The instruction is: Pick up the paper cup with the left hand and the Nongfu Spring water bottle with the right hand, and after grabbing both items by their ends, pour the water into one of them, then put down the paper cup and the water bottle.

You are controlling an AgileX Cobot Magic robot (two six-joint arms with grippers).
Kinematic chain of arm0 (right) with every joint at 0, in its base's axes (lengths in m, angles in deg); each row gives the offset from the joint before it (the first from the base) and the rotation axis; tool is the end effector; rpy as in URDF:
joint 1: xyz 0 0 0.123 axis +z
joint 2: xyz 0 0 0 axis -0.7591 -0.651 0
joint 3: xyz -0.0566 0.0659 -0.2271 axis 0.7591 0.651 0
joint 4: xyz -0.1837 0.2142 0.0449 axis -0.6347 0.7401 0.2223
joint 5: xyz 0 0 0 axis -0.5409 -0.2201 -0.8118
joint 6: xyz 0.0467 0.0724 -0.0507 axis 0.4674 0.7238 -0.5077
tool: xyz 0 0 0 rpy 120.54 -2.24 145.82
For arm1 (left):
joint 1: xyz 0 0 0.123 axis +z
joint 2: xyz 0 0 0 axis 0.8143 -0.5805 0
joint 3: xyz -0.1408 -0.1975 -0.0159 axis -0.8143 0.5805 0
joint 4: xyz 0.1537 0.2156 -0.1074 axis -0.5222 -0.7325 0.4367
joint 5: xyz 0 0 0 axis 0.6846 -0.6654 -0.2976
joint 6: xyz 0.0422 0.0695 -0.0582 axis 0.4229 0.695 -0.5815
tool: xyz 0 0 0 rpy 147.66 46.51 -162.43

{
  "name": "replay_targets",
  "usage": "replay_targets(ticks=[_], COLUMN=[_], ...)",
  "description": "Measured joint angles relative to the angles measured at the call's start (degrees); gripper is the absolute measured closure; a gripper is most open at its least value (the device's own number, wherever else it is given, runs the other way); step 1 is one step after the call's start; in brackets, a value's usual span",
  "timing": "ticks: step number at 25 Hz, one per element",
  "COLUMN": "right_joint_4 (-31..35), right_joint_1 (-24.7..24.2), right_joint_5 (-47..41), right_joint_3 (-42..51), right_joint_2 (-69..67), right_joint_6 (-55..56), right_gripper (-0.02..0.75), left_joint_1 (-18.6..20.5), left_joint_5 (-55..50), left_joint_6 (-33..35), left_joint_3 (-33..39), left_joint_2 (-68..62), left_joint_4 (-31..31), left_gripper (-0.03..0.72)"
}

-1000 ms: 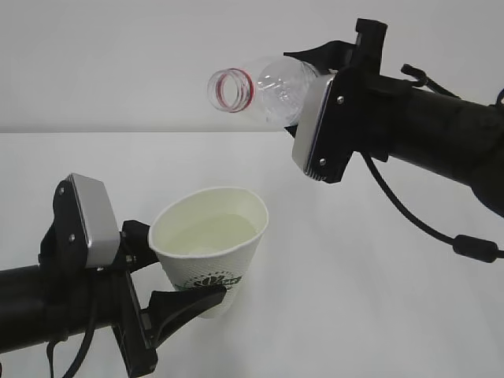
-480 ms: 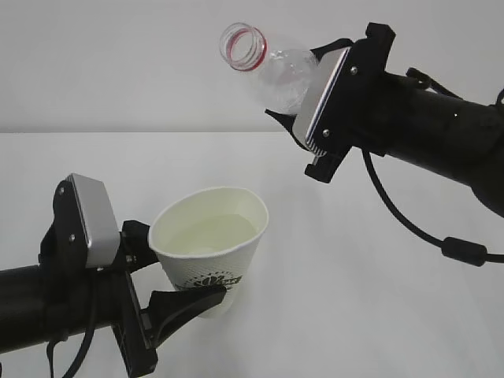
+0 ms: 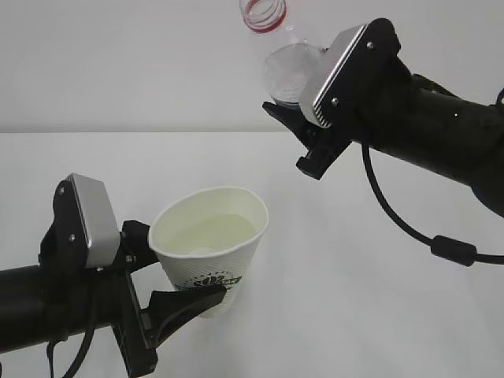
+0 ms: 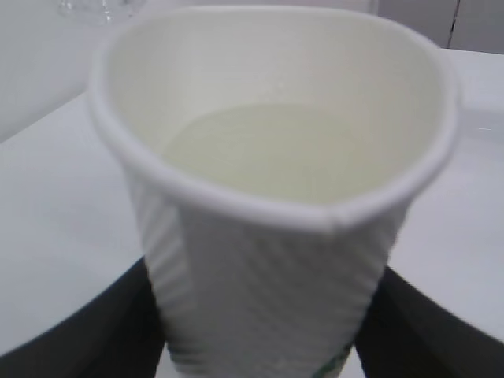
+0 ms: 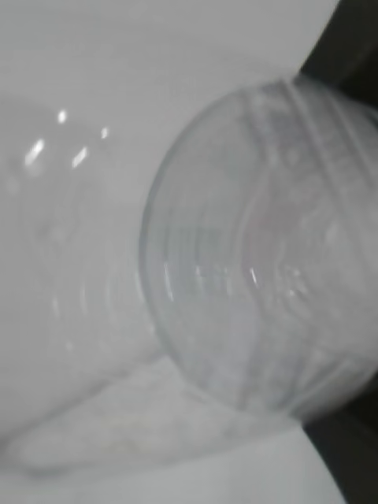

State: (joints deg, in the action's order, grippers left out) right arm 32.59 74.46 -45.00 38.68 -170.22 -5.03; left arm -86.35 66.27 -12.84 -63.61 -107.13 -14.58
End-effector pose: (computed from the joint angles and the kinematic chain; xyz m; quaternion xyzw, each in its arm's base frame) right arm 0.3234 0.1785 0.1750 -0.4738 0.5741 -0.0010 0.6677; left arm 0.1952 -0.1755 0.0710 0.4304 0.6751 -0.2823 0.5285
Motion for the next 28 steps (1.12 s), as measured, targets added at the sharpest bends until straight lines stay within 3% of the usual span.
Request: replay_targets(ticks=[28], right_joint_4=[1.6], right_joint_1=[0.0], right_joint_5=[0.0], right_joint_3=[0.0], right_joint_2=[0.0], right_joint_6=[17.8], right_gripper=[0.234], left_joint_1=[0.0], left_joint_5=[0.0], left_joint_6=[0.0], left_joint_3=[0.0], left_joint_2=[0.0], left_joint_4=[0.0], left_gripper=[0.190])
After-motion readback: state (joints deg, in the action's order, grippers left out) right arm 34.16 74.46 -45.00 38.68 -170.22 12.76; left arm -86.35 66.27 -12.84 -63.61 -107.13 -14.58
